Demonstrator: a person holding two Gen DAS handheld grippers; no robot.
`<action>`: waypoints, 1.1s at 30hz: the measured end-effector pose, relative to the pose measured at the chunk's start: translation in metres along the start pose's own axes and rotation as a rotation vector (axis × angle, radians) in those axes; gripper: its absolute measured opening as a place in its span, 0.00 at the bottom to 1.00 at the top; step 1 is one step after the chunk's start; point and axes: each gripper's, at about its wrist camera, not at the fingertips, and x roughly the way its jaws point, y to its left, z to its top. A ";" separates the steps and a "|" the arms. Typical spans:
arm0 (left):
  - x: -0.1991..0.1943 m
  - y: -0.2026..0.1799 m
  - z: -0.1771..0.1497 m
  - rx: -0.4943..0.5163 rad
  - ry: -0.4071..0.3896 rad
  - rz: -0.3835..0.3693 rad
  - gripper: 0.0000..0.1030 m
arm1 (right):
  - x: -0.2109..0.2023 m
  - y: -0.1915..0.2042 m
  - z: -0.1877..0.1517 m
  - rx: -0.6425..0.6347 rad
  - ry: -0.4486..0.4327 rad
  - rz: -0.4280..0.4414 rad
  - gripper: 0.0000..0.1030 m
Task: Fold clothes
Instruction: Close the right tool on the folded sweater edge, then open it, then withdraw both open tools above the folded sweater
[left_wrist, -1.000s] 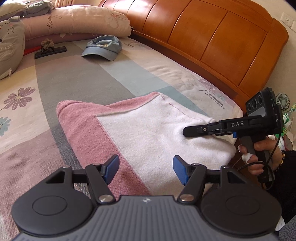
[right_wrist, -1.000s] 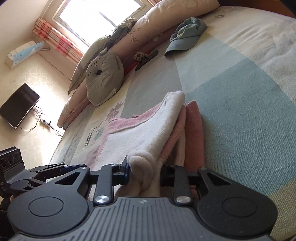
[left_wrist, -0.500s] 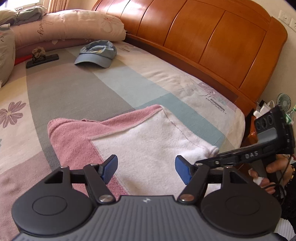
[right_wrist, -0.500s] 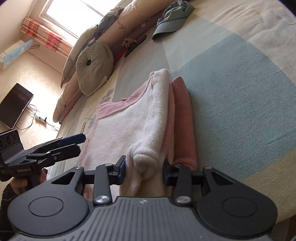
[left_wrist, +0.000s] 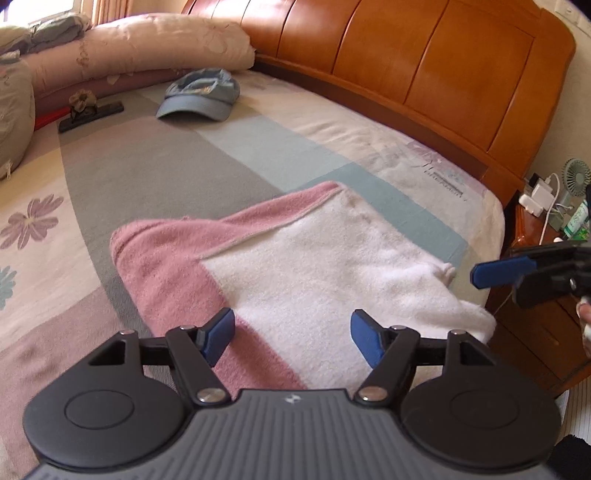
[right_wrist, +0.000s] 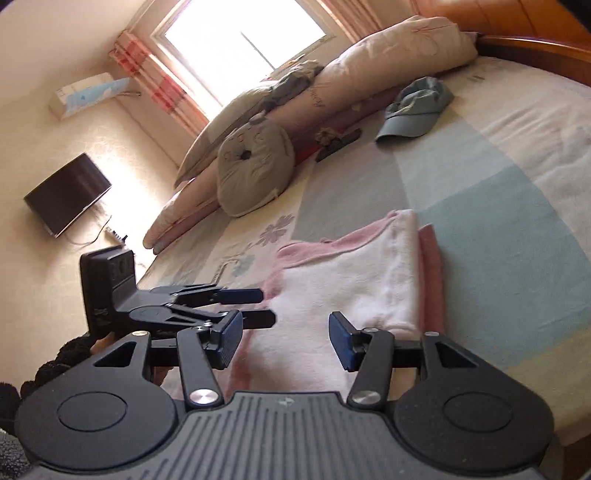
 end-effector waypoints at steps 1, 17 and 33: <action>0.005 0.004 -0.004 -0.008 0.020 0.018 0.69 | 0.012 0.003 -0.004 -0.016 0.036 -0.011 0.56; -0.048 -0.057 -0.069 0.401 0.050 0.107 0.72 | -0.005 -0.021 -0.040 0.104 0.012 -0.159 0.52; -0.022 -0.103 -0.088 0.765 0.042 0.129 0.73 | -0.028 -0.016 -0.038 0.135 -0.103 -0.180 0.60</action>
